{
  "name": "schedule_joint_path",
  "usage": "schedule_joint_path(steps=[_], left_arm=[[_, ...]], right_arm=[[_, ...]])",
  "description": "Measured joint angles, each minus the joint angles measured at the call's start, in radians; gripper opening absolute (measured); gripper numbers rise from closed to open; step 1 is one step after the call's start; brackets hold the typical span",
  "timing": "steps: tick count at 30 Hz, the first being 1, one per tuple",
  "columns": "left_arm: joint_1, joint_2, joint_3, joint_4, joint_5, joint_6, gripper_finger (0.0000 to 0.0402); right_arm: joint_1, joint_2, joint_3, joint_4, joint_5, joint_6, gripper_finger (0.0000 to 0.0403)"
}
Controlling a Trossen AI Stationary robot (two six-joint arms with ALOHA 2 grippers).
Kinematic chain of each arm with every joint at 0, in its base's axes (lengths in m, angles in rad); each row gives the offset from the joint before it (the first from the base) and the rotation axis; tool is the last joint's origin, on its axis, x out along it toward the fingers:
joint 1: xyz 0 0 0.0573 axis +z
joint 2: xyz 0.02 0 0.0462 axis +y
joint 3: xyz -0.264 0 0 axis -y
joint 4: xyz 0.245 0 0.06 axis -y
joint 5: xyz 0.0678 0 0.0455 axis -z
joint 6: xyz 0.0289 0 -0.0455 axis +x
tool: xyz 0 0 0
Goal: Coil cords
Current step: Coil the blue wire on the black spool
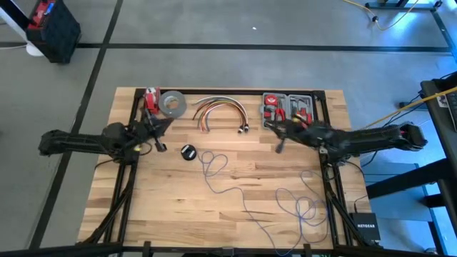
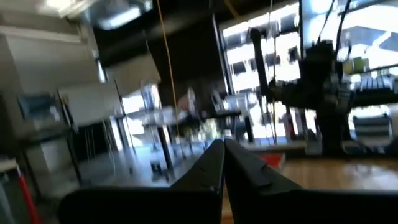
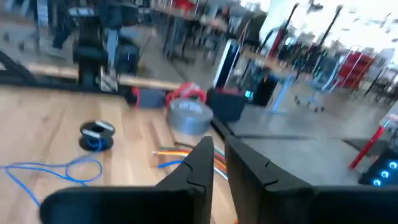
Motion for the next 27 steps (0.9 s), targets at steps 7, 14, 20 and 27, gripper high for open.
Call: schedule_joint_path(steps=[7, 14, 20, 27], left_arm=[[0.059, 0.113, 0.043, -0.257, 0.000, -0.278, 0.0004], [0.067, 0.170, 0.045, -0.445, 0.003, -0.535, 0.0004], [0.068, 0.183, 0.045, -0.566, 0.059, -0.779, 0.0004], [0.066, 0.281, 0.045, -0.691, 0.064, -0.968, 0.0004]], right_arm=[[-0.061, 0.459, 0.303, -0.003, -0.259, -0.050, 0.0097], [-0.058, 0.844, 0.568, -0.009, -0.315, -0.160, 0.0141], [-0.057, 1.035, 0.703, -0.010, -0.391, -0.216, 0.0151], [-0.057, 1.124, 0.753, 0.003, -0.422, -0.220, 0.0152]])
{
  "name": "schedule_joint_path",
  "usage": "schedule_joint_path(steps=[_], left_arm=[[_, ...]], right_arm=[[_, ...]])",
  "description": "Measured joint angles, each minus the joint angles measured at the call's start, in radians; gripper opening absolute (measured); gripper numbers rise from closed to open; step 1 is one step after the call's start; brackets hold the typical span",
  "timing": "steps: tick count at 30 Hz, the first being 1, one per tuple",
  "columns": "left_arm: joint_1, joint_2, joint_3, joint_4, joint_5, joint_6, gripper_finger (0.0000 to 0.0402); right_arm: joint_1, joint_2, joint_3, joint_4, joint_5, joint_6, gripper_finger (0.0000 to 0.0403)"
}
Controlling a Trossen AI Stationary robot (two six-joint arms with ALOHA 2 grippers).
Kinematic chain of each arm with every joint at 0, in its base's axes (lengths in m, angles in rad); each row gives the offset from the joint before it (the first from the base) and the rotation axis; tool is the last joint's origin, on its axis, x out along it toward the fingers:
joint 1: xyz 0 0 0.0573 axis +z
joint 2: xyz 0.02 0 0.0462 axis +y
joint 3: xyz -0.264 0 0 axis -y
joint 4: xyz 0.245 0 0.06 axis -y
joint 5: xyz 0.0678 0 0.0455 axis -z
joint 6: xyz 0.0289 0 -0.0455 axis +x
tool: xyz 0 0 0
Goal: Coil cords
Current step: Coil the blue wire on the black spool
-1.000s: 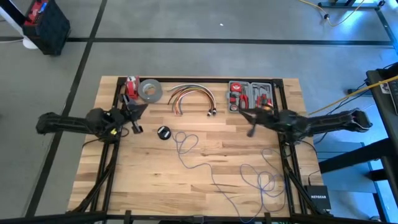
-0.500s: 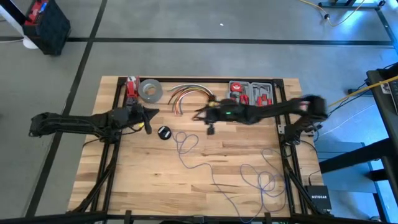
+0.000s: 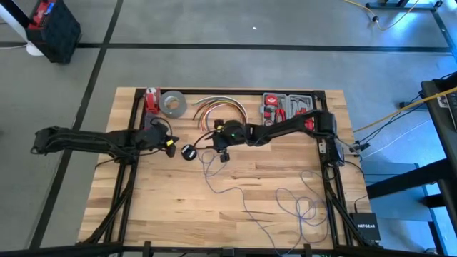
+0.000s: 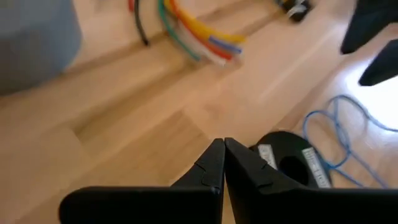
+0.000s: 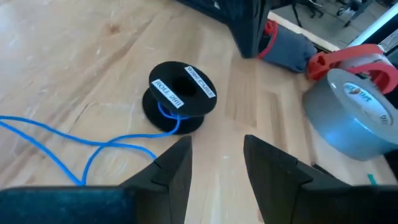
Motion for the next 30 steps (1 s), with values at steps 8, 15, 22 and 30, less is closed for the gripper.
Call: schedule_joint_path(steps=[8, 15, 22, 30], left_arm=[[-0.037, 0.217, 0.000, 0.149, 0.041, 0.022, 0.0004], [-0.037, 0.378, 0.000, 0.406, 0.148, 0.109, 0.0004], [-0.037, 0.535, 0.000, 0.648, 0.214, 0.128, 0.0004], [-0.037, 0.580, 0.000, 0.587, 0.213, 0.029, 0.0004]], right_arm=[[0.000, 0.024, 0.000, 0.003, -0.008, 0.000, 0.0152], [0.000, 0.025, 0.000, -0.010, -0.018, 0.005, 0.0152], [0.054, 0.025, -0.001, -0.030, -0.078, -0.075, 0.0152], [0.131, 0.049, -0.001, -0.030, 0.074, -0.361, 0.0152]])
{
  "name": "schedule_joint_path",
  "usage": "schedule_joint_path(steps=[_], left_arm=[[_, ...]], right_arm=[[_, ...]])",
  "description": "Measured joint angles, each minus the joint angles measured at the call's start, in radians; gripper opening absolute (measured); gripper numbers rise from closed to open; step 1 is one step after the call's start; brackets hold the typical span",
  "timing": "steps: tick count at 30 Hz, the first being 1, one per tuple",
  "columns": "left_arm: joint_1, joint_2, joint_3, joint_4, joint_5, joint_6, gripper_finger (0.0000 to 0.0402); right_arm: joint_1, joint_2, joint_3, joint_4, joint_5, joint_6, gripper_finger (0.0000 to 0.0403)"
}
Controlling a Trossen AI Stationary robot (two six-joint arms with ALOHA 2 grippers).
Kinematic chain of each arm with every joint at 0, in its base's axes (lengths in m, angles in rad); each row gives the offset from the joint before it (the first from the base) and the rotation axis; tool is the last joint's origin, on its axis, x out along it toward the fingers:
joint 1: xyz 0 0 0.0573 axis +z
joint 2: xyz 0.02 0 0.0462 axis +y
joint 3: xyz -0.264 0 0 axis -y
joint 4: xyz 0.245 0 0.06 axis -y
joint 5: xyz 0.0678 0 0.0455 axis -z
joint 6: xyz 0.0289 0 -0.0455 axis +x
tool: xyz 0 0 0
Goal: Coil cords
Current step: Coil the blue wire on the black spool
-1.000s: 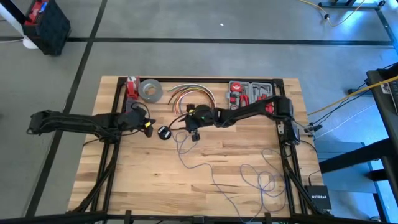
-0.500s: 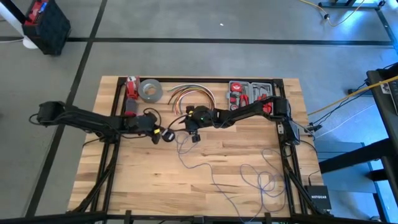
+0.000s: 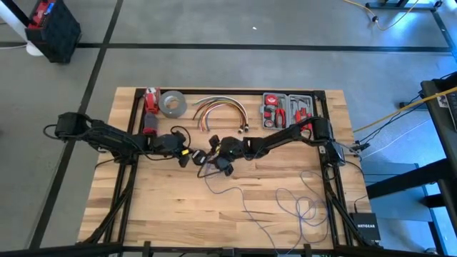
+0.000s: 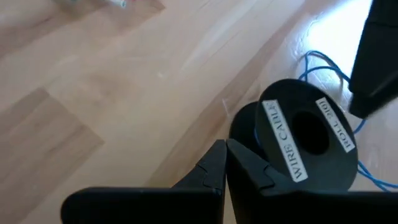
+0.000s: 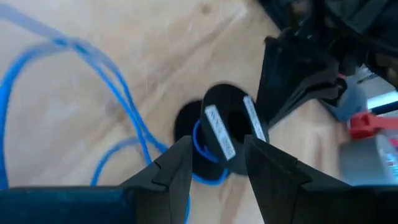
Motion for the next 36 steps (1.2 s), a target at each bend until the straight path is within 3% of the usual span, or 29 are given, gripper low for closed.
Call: schedule_joint_path(steps=[15, 18, 23, 25, 31, 36], left_arm=[[0.000, -0.001, 0.000, 0.016, -0.002, -0.006, 0.0004], [0.000, -0.001, 0.000, 0.019, -0.004, -0.005, 0.0004], [0.000, -0.001, 0.000, 0.017, -0.004, 0.037, 0.0004], [0.000, -0.002, 0.000, 0.011, -0.005, 0.066, 0.0004], [0.000, -0.096, 0.069, -0.158, -0.004, 0.187, 0.0004], [-0.017, -0.208, 0.175, -0.374, -0.068, 0.260, 0.0001]], right_arm=[[0.000, 0.096, 0.004, 0.230, 0.036, -0.094, 0.0144], [0.000, 0.098, 0.003, 0.249, 0.054, -0.096, 0.0113], [-0.001, 0.098, 0.003, 0.230, 0.072, -0.057, 0.0023], [-0.001, 0.097, 0.003, 0.225, 0.065, -0.008, 0.0011], [-0.004, 0.051, 0.000, 0.170, 0.042, 0.193, 0.0017], [-0.027, -0.068, -0.003, -0.031, -0.047, 0.271, 0.0009]])
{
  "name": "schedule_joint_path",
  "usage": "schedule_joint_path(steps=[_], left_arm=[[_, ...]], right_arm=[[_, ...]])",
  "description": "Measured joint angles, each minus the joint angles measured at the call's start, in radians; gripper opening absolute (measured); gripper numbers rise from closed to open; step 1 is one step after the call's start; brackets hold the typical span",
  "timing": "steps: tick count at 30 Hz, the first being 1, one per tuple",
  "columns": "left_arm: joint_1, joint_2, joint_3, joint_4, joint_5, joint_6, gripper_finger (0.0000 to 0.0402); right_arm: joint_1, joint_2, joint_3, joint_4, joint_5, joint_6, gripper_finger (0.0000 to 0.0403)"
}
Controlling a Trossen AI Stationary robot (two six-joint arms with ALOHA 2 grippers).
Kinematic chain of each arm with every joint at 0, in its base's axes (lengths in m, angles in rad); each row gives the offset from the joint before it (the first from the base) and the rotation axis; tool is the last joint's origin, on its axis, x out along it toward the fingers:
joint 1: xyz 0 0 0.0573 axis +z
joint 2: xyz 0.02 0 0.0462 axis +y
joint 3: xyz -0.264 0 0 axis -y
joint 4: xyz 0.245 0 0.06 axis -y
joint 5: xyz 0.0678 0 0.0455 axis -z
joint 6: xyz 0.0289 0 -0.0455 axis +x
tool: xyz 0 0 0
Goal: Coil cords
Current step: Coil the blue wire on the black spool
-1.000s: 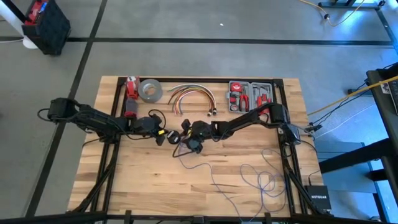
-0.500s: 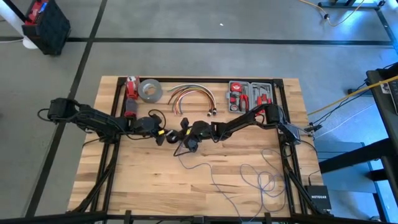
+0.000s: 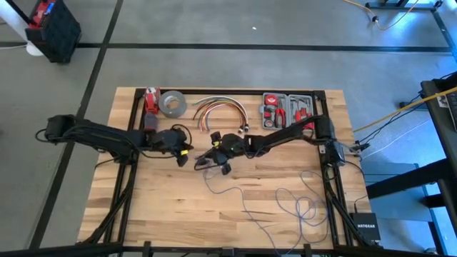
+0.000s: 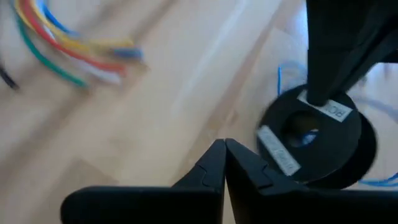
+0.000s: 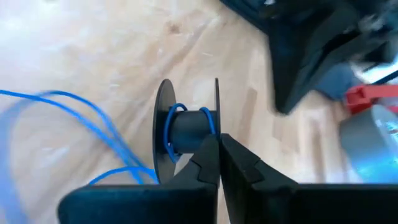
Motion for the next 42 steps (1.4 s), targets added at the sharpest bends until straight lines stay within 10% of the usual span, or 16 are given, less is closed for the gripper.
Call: schedule_joint_path(steps=[8, 24, 42], left_arm=[[-0.072, -0.074, 0.048, 0.095, -0.156, 0.247, 0.0001], [-0.074, 0.164, 0.061, 0.735, -0.157, 0.393, 0.0014], [0.096, 0.622, 0.643, 0.482, -0.143, 0.393, 0.0170]], right_arm=[[-0.086, -0.228, -0.122, -0.184, -0.059, 0.097, 0.0005], [-0.190, -0.811, -0.550, 0.077, -0.023, 0.264, 0.0003], [-0.190, -1.010, -0.555, 0.125, 0.265, 0.282, 0.0002]])
